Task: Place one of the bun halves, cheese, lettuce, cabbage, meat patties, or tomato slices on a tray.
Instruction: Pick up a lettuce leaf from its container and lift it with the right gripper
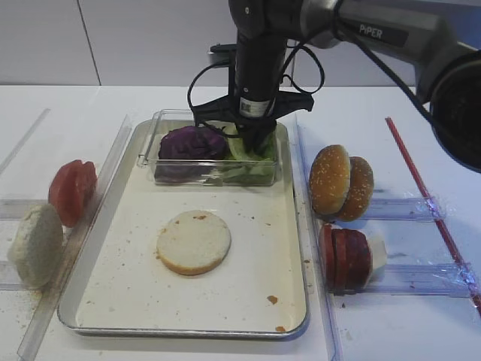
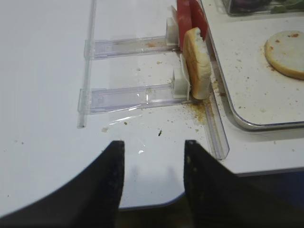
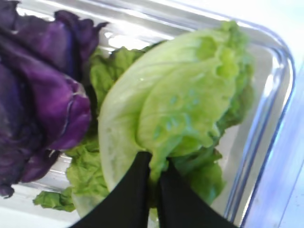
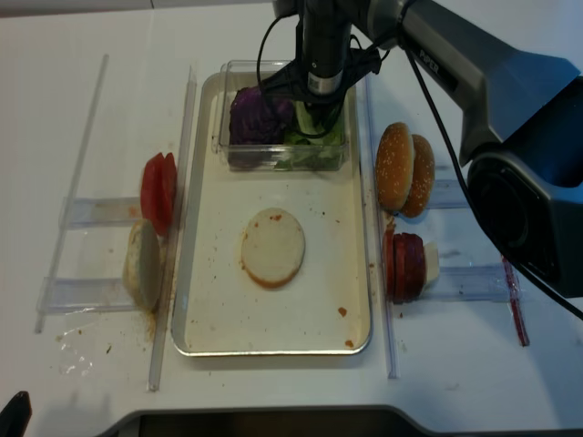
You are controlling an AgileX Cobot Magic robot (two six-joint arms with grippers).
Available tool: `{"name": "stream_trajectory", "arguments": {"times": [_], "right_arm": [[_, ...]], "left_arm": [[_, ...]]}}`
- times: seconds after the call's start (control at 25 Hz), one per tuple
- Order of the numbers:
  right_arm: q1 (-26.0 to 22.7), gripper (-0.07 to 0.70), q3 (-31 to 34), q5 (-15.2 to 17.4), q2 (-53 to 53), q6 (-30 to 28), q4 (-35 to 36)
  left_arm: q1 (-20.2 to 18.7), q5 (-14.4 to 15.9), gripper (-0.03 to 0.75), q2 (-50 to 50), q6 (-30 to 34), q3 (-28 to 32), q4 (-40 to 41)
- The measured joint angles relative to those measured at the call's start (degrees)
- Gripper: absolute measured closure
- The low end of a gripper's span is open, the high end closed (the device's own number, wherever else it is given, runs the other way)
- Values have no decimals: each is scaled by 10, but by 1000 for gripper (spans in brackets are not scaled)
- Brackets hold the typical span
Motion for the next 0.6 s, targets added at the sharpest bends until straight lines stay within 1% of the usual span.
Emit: {"name": "stream_trajectory", "arguments": {"times": [0.24, 0.48, 0.6], "right_arm": [[0, 582, -5, 3, -1, 0, -8], [0, 583, -37, 6, -6, 0, -6], [0, 583, -41, 6, -15, 0, 2]], "left_arm": [[0, 0, 429, 0, 0, 0, 0], [0, 0, 429, 0, 0, 0, 0], [0, 0, 429, 0, 0, 0, 0]]}}
